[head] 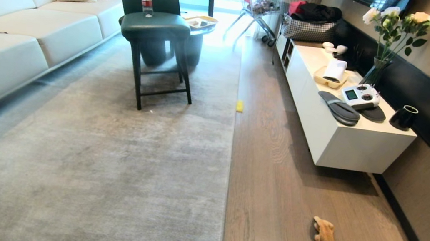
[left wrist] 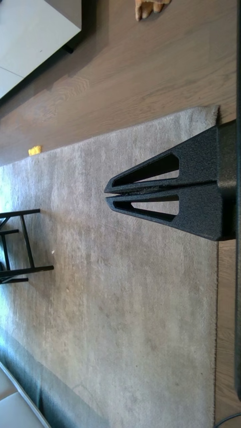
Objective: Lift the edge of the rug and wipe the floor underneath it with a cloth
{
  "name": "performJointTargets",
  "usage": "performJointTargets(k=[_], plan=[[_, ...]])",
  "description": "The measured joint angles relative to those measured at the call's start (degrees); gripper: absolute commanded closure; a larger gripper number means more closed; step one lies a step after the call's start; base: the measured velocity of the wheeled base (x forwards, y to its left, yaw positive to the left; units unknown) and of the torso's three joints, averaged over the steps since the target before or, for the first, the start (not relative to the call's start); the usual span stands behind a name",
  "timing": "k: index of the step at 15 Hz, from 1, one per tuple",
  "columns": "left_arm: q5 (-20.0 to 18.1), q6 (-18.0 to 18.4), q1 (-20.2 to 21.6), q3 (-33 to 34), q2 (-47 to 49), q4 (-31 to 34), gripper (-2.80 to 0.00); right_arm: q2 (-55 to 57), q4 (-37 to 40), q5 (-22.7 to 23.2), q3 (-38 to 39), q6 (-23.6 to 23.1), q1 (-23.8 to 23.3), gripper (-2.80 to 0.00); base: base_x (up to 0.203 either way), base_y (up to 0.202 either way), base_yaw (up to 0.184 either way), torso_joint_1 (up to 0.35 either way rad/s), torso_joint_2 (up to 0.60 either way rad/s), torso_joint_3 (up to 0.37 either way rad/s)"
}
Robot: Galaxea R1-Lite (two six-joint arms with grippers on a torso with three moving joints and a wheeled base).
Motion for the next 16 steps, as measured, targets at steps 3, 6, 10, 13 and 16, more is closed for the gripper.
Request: performJointTargets(k=[3,6,10,13,16], plan=[[0.0,0.0,0.0,0.0,0.0,0.0,0.00,0.0,0.0,0.0,0.0,-0.1,0.0,0.00,0.000,0.000,0.000,-0.020,-0.35,-0.381],[0.0,0.0,0.0,0.0,0.0,0.0,0.00,0.0,0.0,0.0,0.0,-0.1,0.0,0.00,0.000,0.000,0.000,0.014,-0.42,-0.407],[0.0,0.0,0.0,0.0,0.0,0.0,0.00,0.0,0.0,0.0,0.0,-0.1,0.0,0.00,0.000,0.000,0.000,0.052,-0.46,-0.389],[0.0,0.0,0.0,0.0,0.0,0.0,0.00,0.0,0.0,0.0,0.0,-0.2,0.0,0.00,0.000,0.000,0.000,0.113,-0.48,-0.371],[0.0,0.0,0.0,0.0,0.0,-0.1,0.00,0.0,0.0,0.0,0.0,-0.1,0.0,0.00,0.000,0.000,0.000,0.131,-0.49,-0.360]])
